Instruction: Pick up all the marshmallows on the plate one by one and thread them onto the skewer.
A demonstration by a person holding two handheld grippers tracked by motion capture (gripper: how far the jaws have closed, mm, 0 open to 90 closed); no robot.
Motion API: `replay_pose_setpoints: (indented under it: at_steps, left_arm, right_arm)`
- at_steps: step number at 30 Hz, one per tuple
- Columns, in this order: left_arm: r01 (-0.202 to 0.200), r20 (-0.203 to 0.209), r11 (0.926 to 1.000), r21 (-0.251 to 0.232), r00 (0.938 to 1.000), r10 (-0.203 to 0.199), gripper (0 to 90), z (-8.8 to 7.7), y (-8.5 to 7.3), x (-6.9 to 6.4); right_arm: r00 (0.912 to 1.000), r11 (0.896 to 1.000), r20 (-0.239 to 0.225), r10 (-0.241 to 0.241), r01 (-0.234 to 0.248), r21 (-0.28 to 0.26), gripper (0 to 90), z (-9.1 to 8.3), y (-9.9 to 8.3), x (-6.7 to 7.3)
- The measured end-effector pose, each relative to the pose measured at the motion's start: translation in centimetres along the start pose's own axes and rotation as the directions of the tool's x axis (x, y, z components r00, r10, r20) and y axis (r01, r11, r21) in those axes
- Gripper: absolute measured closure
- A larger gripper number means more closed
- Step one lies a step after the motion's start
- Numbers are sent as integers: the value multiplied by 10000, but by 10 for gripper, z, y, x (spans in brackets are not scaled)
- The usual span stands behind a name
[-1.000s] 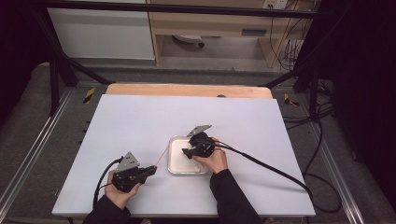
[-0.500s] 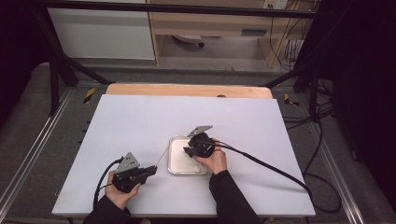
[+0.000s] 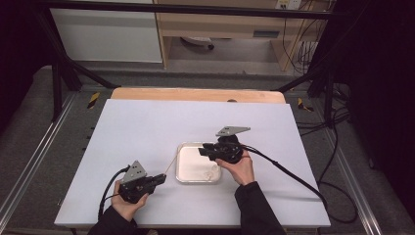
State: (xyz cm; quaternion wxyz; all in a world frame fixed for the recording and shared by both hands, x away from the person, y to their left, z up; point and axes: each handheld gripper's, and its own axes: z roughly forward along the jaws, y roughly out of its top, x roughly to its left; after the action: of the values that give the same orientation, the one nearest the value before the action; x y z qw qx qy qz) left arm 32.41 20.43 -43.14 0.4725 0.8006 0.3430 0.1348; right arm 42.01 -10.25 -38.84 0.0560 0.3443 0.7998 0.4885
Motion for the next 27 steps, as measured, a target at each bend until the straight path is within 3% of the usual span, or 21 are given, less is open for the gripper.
replay_pose_setpoints:
  at_steps: [7,8,10,12,17,27]
  left_arm:
    - [-79,47,9999,-122,10000,79,884,1,0,-4]
    - [-116,57,9999,-111,9999,117,883,2,0,-4]
    - [-149,106,9998,-156,9998,151,883,2,0,-5]
    - [-194,112,9997,-143,9997,196,883,2,0,-5]
    - [-198,160,9996,-189,9997,201,883,2,1,-7]
    - [-310,200,9991,-281,9993,316,884,2,1,-10]
  right_arm:
    - [9956,9952,-862,374,-449,-874,705,-21,5,7]
    - [9912,9907,-1201,549,-691,-1174,706,-24,7,8]
    - [9885,9881,-1371,631,-812,-1306,707,-25,9,9]
    - [9800,9784,-1816,816,-1135,-1727,712,-27,11,9]
    - [9736,9711,-2022,1056,-1447,-1898,714,-25,16,9]
    - [9632,9687,-2410,1192,-1660,-1844,719,-14,26,15]
